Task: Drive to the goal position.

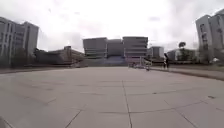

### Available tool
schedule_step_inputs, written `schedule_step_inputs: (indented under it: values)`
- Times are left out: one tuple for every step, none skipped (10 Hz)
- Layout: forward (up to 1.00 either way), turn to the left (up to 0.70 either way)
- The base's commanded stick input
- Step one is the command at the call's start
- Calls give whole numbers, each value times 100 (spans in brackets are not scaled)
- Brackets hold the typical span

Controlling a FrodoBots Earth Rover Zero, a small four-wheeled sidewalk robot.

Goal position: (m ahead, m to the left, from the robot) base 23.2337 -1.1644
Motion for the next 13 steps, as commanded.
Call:
schedule_step_inputs:
  values:
    - [70,2]
    - [70,2]
    - [70,2]
    - [70,2]
    - [70,2]
    - [70,2]
    - [70,2]
    - [70,2]
    - [70,2]
    - [70,2]
    - [70,2]
    - [70,2]
    - [70,2]
